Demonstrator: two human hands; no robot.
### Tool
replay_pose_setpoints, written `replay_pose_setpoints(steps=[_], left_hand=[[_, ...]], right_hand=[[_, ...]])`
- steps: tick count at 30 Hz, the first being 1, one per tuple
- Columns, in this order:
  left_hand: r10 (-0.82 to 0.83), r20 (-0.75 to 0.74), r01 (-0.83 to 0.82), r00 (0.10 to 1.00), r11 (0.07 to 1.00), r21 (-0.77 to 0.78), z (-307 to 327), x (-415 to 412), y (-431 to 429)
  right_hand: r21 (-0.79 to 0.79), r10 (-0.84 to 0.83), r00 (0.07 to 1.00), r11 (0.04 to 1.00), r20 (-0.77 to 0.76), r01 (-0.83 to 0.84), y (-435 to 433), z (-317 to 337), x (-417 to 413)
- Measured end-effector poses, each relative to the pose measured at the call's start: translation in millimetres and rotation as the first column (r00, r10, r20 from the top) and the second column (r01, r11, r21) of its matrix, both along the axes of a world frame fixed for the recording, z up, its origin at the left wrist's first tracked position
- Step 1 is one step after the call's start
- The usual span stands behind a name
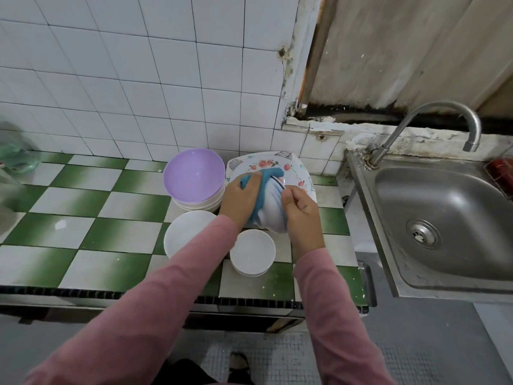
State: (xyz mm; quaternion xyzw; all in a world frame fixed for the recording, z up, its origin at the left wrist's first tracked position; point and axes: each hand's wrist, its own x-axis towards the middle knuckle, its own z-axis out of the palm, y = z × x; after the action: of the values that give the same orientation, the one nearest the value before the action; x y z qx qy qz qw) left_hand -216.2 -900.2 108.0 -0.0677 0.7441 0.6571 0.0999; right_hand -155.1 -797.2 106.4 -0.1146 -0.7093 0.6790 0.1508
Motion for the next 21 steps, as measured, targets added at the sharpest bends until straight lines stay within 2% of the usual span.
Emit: replay_pose_setpoints(steps=[3, 5, 6, 8, 10, 12, 14, 16, 18, 21], left_hand=[[-0.144, -0.343, 0.057, 0.928, 0.966, -0.251, -2.4, 14.1, 6.5], [-0.184, -0.387, 0.087, 0.903, 0.963, -0.255, -3.5, 15.6, 8.5], [-0.136, -0.323, 0.08, 0.937, 0.98, -0.181, -4.2, 11.0, 7.3], [-0.034, -0.047, 0.037, 0.998, 0.997, 0.072, -4.0, 1.3, 0.0], [-0.061, 0.196, 0.003, 0.979, 0.959, 0.282, -6.9, -3.9, -7.1], [-0.032, 0.316, -0.108, 0.948, 0.903, 0.417, -10.6, 1.7, -5.7], [0.08, 0.351, -0.245, 0.933, 0.856, 0.455, -14.6, 8.9, 0.8], [0.222, 0.271, -0.325, 0.937, 0.839, 0.436, -24.1, 12.6, 7.7], [0.318, 0.132, -0.345, 0.939, 0.864, 0.367, -28.1, 17.4, 11.2], [0.278, -0.172, -0.233, 0.945, 0.942, 0.242, -30.1, 31.2, 13.3]], right_hand=[[-0.089, -0.084, 0.994, 0.992, 0.068, 0.09, -10.8, -8.2, -2.6], [-0.042, -0.051, 0.996, 0.998, 0.073, 0.055, -10.0, -9.8, -1.8], [-0.017, -0.025, 0.997, 1.0, 0.067, 0.026, -6.4, -7.5, -0.4], [-0.076, 0.0, 0.999, 0.997, 0.055, 0.004, 1.7, -1.3, 2.3], [-0.318, -0.032, 0.998, 0.947, 0.054, 0.047, 5.5, 2.5, 3.1], [-0.646, -0.053, 0.997, 0.759, 0.062, 0.08, 3.8, 4.1, 1.3], [-0.815, -0.066, 0.995, 0.571, 0.072, 0.097, -2.4, 3.1, -1.7], [-0.869, -0.084, 0.993, 0.482, 0.084, 0.114, -9.2, 1.3, -5.5], [-0.89, -0.088, 0.992, 0.44, 0.09, 0.12, -13.1, -2.0, -9.1], [-0.903, -0.107, 0.99, 0.412, 0.087, 0.124, -17.9, -5.2, -14.8]])
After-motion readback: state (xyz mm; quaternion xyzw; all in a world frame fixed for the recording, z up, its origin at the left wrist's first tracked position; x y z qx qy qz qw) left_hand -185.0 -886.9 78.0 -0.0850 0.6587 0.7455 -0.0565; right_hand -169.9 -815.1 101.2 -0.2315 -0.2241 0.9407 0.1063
